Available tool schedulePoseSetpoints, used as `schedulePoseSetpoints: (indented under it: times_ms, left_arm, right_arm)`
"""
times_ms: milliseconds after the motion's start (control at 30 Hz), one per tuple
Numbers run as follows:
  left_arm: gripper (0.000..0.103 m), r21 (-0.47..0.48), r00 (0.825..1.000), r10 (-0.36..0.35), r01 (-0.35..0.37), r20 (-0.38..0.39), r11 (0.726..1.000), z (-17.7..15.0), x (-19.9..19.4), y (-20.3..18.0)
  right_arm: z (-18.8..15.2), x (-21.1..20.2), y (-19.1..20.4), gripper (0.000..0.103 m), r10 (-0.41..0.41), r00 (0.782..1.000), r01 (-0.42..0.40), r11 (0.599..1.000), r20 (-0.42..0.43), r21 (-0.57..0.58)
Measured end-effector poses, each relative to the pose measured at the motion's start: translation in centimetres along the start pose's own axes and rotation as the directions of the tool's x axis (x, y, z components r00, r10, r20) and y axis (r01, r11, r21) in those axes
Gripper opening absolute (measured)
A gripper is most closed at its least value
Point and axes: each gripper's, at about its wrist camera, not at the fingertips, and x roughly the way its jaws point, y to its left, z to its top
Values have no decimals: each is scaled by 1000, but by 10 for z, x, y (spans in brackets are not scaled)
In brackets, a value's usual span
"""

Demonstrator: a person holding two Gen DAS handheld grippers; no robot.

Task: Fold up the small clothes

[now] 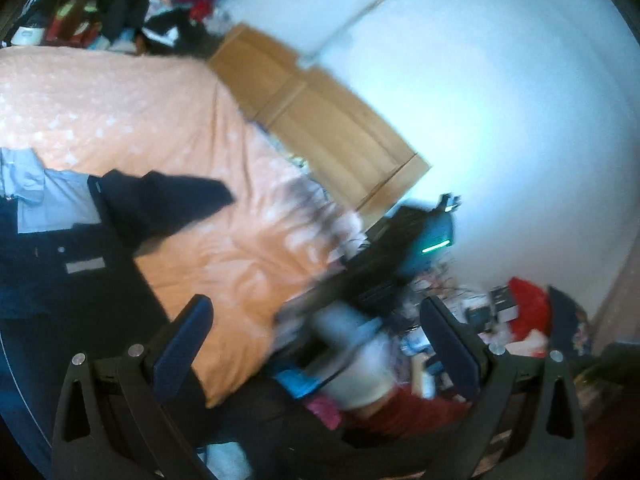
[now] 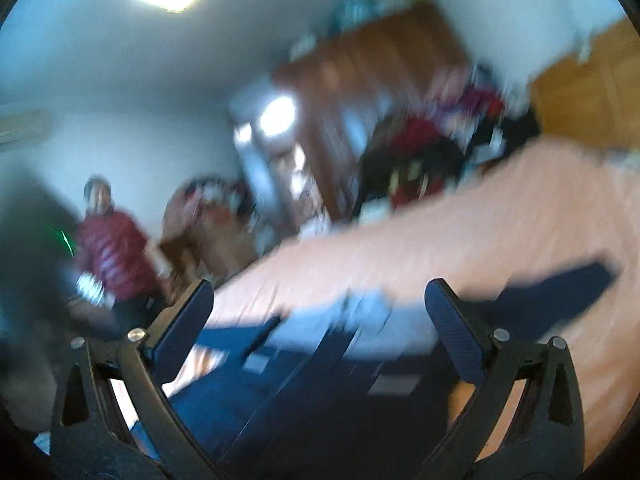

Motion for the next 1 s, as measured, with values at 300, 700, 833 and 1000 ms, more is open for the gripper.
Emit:
schedulePoseSetpoints:
  times_ms: [300,700,833,1000]
  left_arm:
    - [103,176,989,74,-96,124,980,-10,-34,-44]
    - [103,-54,404,567,-780,718,624,-18,-211,3]
    - [103,-117,387,809,-869,442,480,-25,-189,117]
    - [103,-197,468,883,-865,17,462,-59,-149,280]
  right_arm:
    - [-150,76,100,103,347,788,-267,937,-509,225]
    - [-71,86,45,103,-101,891,56,992,-443,-113]
    - [-74,118,-12,103,-348,788,300,937,-507,-177]
    - [-118,180,-39,103,-493,529,424,858,-690,-288]
